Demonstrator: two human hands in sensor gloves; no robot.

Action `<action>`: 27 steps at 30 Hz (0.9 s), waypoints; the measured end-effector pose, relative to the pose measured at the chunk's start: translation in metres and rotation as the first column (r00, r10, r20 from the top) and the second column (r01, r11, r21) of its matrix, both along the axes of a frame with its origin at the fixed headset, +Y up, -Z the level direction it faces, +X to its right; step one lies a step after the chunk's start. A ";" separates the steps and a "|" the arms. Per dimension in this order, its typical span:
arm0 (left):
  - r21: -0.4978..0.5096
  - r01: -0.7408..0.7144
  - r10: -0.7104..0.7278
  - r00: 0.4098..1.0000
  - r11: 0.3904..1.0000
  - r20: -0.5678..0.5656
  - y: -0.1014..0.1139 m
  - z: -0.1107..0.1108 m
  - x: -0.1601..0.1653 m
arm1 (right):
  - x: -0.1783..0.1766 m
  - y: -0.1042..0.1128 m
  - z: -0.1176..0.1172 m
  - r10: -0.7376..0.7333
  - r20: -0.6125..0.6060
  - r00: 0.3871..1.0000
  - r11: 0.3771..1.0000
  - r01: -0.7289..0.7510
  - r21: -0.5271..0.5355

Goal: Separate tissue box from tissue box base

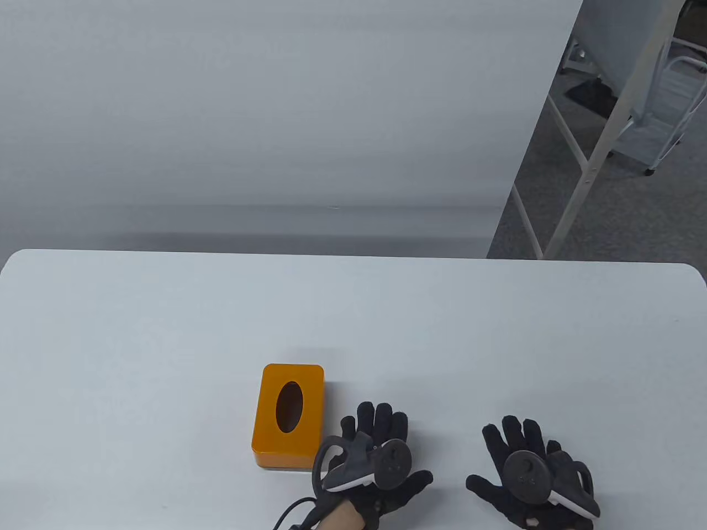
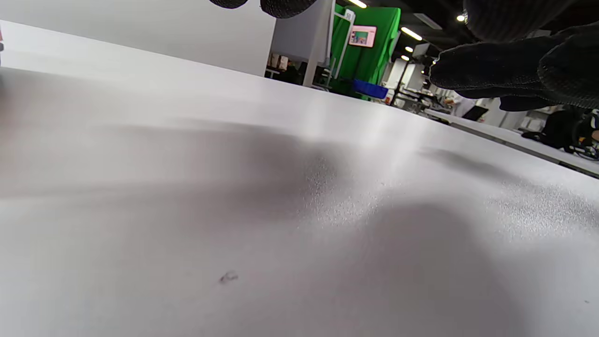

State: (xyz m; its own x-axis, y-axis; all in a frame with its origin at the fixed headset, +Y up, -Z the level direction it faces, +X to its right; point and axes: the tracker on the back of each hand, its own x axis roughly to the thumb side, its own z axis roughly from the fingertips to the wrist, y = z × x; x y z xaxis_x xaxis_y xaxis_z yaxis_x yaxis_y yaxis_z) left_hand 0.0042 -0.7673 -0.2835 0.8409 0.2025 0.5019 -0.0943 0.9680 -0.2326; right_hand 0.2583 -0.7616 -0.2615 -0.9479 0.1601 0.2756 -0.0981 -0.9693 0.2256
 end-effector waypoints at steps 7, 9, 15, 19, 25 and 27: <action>0.007 -0.012 0.012 1.000 1.000 0.000 0.004 0.003 -0.001 | -0.001 0.005 0.004 -0.007 -0.011 1.000 1.000 0.007 0.019; 0.015 -0.025 0.025 1.000 1.000 -0.017 0.007 0.001 -0.005 | -0.002 0.006 0.005 0.001 -0.016 1.000 1.000 -0.001 0.020; 0.082 -0.044 0.058 0.981 0.996 -0.186 0.021 -0.018 -0.044 | -0.003 0.004 0.005 0.001 -0.025 1.000 1.000 -0.001 0.002; 0.130 0.022 0.027 0.931 0.991 -0.364 0.030 -0.027 -0.085 | -0.006 0.003 0.005 0.003 -0.035 0.999 1.000 -0.004 -0.008; -0.006 0.049 -0.042 0.770 0.999 -0.636 0.017 -0.033 -0.134 | -0.012 -0.003 0.005 0.027 -0.058 0.998 0.999 -0.028 -0.028; -0.107 0.041 -0.102 0.744 0.993 -0.660 0.010 -0.035 -0.141 | -0.013 -0.004 0.006 0.033 -0.062 0.998 0.999 -0.035 -0.034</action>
